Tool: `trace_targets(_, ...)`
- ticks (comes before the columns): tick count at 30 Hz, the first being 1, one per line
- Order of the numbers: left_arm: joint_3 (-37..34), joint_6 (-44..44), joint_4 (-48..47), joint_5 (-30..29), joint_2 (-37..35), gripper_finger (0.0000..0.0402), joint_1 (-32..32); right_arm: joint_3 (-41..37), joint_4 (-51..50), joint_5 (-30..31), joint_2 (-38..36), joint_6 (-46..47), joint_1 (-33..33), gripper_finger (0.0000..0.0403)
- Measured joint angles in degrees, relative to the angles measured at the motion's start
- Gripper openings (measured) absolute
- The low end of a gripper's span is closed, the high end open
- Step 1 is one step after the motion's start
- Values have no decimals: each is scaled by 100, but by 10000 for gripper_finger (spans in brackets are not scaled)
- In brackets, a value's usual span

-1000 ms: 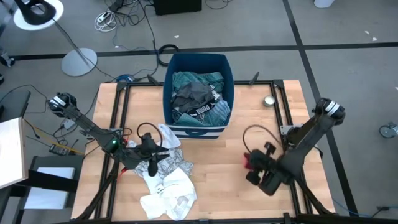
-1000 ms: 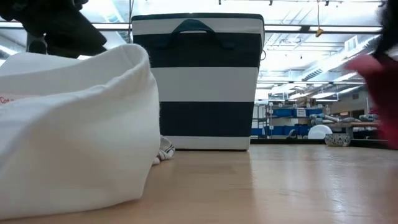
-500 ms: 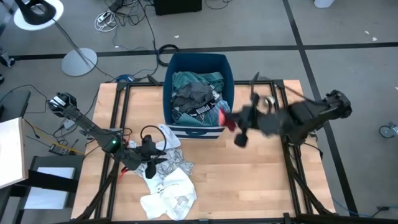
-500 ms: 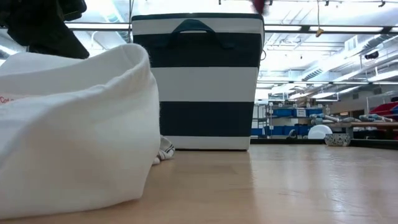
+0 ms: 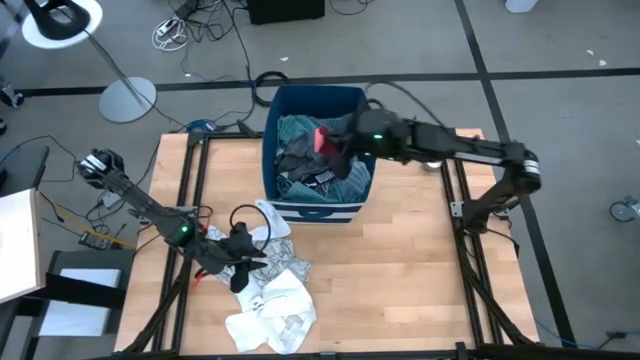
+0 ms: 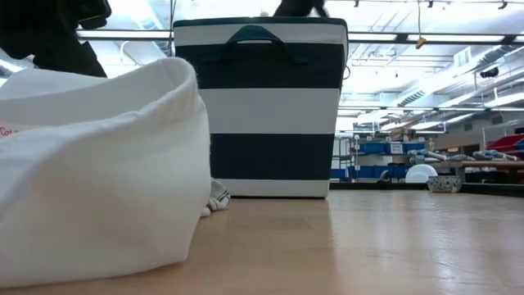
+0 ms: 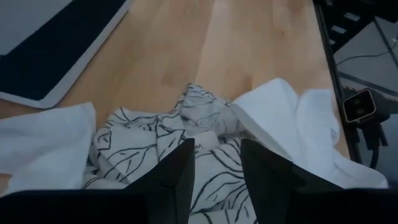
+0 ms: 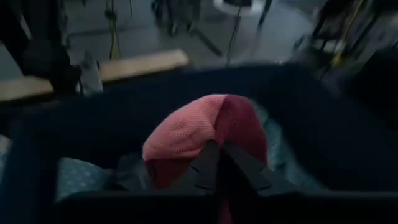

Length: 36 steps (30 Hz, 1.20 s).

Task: Sort clothes
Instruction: Put the red sock into the blue bin, then put the white underwear into the blue bin

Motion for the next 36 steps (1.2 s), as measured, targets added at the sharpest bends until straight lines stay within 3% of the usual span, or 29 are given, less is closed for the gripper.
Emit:
trace_targets(7,3,-102,83,297,147,135,0,-7,-81,-454,595,480,-326,104)
trace_targets(13,4,148,776,430,159,135,0,-5,-78,-454,213,485,-320,182)
trace_targets(17,4,238,966,589,165,135,0,4,-412,-522,-208,487,-168,213)
trace_targets(25,4,-89,1208,727,597,135,-13,3,-2221,-400,-1183,1093,466,222)
trace_targets(31,76,-103,1743,963,1272,135,-13,-8,-3478,607,-1635,2141,1527,214)
trace_targets(36,304,-107,1846,1024,1739,135,-11,-459,-3696,1277,-1879,3003,2524,213)
